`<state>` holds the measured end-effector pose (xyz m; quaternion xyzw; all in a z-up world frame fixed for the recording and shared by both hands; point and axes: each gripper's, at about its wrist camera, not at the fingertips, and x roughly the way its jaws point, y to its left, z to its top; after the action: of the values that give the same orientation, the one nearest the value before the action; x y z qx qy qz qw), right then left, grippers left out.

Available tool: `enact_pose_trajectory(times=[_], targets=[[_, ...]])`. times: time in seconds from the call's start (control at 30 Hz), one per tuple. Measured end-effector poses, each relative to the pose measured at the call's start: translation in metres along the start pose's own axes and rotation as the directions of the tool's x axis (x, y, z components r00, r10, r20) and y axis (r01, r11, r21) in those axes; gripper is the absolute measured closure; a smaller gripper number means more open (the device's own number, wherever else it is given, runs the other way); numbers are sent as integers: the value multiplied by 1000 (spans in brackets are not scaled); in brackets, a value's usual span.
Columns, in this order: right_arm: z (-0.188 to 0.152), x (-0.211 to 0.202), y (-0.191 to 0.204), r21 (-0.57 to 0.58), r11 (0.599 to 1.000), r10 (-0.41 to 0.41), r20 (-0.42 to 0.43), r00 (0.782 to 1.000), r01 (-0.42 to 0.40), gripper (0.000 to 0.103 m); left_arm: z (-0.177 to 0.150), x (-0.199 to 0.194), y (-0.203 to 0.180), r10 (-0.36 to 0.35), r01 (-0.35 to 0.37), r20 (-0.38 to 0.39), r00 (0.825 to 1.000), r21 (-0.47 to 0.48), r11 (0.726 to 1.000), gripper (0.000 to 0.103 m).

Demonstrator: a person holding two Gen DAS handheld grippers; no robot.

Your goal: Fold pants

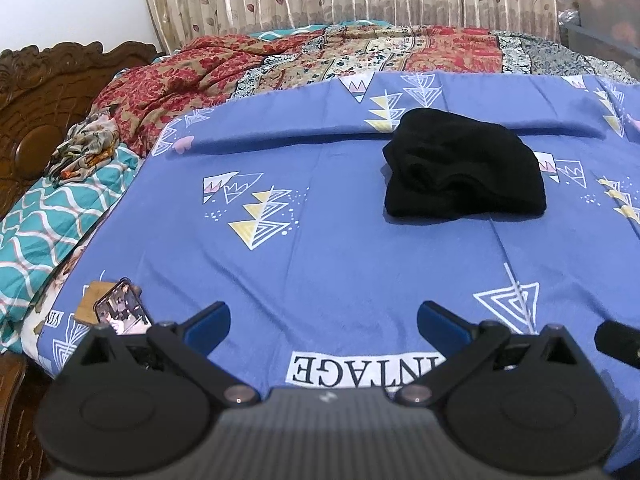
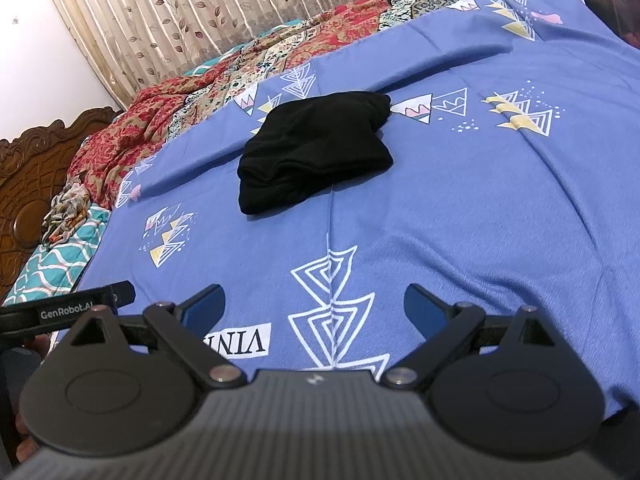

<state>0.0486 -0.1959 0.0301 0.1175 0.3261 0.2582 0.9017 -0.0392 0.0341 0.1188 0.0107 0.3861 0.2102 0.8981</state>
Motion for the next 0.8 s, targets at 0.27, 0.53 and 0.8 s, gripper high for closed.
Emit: enact_pose_trajectory(times=[0.27, 0.53, 0.8], targets=[[0, 0, 0, 2, 1000, 1, 0, 1000, -1, 5, -2, 4, -2, 15, -14, -25, 1000, 14, 1000, 0], [2, -3, 0, 4, 1000, 2, 11, 1000, -2, 5, -3, 5, -5, 23, -22, -36, 999, 33, 999, 0], [2, -2, -2, 10, 1000, 3, 8, 1000, -3, 5, -3, 5, -6, 26, -25, -41, 999, 39, 999, 0]])
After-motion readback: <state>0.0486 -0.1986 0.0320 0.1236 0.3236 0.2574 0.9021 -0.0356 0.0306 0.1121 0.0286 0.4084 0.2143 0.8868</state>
